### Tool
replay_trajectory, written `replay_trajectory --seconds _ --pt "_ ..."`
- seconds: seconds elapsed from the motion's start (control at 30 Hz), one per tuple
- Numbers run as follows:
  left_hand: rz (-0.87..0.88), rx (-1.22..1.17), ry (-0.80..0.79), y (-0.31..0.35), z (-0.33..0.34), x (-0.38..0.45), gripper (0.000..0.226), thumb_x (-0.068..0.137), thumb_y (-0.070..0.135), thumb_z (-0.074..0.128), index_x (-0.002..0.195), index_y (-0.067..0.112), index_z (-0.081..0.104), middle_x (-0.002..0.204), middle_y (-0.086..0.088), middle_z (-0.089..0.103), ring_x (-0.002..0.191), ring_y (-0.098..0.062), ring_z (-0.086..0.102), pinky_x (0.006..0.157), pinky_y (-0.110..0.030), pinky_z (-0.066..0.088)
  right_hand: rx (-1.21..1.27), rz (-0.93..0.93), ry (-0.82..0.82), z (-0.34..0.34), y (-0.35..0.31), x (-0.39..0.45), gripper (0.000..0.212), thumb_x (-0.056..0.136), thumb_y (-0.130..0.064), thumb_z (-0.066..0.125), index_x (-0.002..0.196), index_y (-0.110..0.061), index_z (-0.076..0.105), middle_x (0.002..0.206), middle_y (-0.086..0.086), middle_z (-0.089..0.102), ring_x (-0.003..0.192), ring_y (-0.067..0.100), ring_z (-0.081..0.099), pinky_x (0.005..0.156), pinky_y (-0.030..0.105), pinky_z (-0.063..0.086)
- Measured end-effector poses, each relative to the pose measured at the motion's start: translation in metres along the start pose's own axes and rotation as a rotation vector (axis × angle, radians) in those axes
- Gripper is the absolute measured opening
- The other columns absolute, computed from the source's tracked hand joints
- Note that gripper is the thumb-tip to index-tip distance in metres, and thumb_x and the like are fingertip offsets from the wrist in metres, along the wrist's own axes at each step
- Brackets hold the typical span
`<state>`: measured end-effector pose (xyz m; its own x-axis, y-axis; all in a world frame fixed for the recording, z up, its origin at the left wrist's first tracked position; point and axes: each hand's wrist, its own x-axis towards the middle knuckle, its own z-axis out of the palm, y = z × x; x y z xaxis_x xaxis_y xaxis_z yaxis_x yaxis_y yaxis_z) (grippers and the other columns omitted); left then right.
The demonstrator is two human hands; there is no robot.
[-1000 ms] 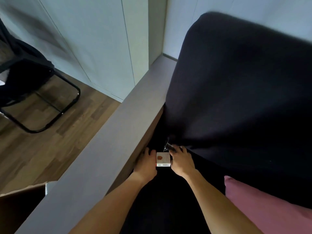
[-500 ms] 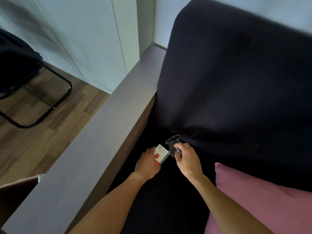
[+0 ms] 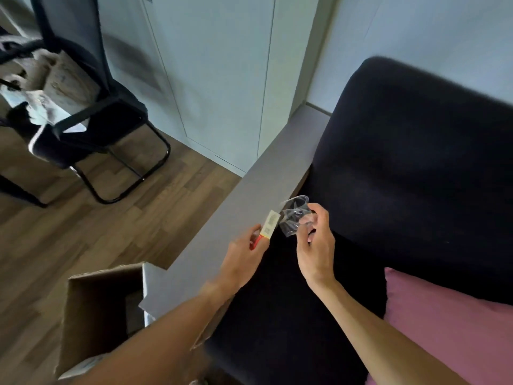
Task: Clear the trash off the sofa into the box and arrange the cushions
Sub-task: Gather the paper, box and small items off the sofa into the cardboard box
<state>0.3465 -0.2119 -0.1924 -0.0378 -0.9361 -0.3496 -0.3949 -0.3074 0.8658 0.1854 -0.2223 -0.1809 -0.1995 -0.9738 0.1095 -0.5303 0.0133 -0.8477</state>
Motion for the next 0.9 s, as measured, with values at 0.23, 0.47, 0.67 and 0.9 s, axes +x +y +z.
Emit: replay_trajectory --seconds 0.23,0.47,0.67,0.9 --pt "-0.102 -0.100 0.297 -0.066 -0.152 -0.074 0.048 0.096 0.045 0.053 0.135 0.018 0.056 0.082 -0.001 0.064 0.067 -0.010 0.056 0.060 -0.028 0.048 0.091 0.000 -0.250 0.114 -0.099 -0.061 0.032 0.094 -0.016 0.044 0.124 -0.026 0.046 0.105 0.000 0.063 0.089 0.015 0.063 0.074 0.028 0.055" --pt "-0.487 -0.010 0.475 -0.172 -0.241 -0.149 0.047 0.094 0.040 0.059 0.133 0.015 0.053 0.105 0.001 0.061 0.096 -0.019 0.058 0.081 -0.033 0.042 -0.023 0.117 -0.573 0.231 -0.140 -0.158 0.029 0.098 -0.030 0.043 0.125 -0.026 0.049 0.106 -0.004 0.063 0.094 0.013 0.062 0.079 0.032 0.055" --pt "-0.731 0.071 0.433 -0.244 -0.261 -0.177 0.061 0.078 0.059 0.057 0.119 0.015 0.054 0.107 -0.008 0.068 0.096 -0.030 0.063 0.087 -0.047 0.054 -0.470 -0.109 -0.573 0.295 -0.145 -0.206 0.032 0.098 -0.031 0.047 0.126 -0.018 0.056 0.104 -0.002 0.070 0.094 0.016 0.065 0.080 0.028 0.045" --pt "-0.772 0.019 0.393 -0.282 -0.274 -0.184 0.064 0.082 0.057 0.060 0.124 0.010 0.053 0.117 -0.014 0.066 0.107 -0.035 0.062 0.094 -0.047 0.052 -0.425 0.034 -0.818 0.337 -0.141 -0.231 0.037 0.100 -0.032 0.050 0.134 -0.017 0.052 0.124 0.003 0.067 0.111 0.018 0.065 0.078 0.021 0.049"
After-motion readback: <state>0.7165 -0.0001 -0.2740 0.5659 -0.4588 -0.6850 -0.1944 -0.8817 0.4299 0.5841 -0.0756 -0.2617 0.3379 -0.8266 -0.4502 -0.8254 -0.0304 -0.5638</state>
